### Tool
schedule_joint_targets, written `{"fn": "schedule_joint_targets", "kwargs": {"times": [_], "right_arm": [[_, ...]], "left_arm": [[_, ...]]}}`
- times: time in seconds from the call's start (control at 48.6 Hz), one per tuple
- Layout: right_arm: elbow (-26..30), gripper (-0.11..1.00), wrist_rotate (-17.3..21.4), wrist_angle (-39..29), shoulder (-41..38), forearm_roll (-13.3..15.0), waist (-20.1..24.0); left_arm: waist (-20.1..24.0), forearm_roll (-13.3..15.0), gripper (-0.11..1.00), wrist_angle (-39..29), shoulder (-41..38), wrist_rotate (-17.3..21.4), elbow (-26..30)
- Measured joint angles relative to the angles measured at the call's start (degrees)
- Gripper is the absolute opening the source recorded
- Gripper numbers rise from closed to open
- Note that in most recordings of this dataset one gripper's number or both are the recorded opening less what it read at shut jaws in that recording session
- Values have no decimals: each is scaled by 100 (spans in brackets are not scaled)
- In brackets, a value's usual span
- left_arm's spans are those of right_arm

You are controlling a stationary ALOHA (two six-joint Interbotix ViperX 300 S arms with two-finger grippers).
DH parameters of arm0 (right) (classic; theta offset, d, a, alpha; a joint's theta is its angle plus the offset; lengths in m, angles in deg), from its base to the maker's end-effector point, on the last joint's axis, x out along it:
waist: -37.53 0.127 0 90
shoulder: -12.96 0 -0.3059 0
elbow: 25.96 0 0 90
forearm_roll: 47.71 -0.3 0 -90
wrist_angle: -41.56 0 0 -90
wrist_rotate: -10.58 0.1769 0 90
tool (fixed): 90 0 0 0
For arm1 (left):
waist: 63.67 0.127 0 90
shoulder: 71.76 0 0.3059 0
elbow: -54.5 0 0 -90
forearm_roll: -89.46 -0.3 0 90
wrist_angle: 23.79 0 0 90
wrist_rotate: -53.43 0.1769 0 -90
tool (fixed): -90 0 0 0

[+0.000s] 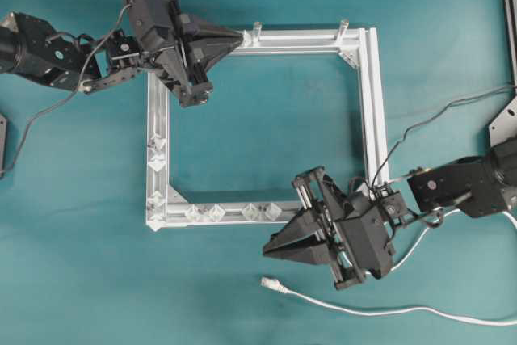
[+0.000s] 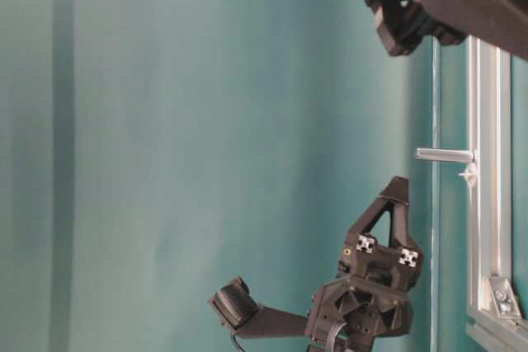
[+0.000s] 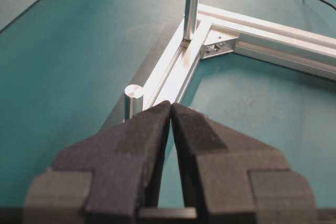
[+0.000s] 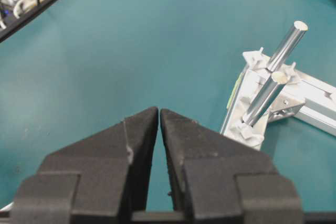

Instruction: Move the cable alternately left and right between 8 closely spaced pins so it hooks onto each one.

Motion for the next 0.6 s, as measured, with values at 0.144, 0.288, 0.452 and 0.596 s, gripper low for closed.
{"fn": "schedule_joint_targets", "kwargs": {"times": [0.144,0.288,0.452,0.596], "right_arm": [[70,0,114,-220,-9,-9,62],[308,0,149,-976,44,0,158],[747,0,211,-2285,387,0,387],[1090,0,536,-3524,519,0,624]], "left_arm": [[-62,-176,0,-466,404,18,0],[-62,-193,0,-1151,940,18,0],[-229,-193,0,-1740,1679,18,-193],[-457,-202,0,-2153,2224,9,-475]]}}
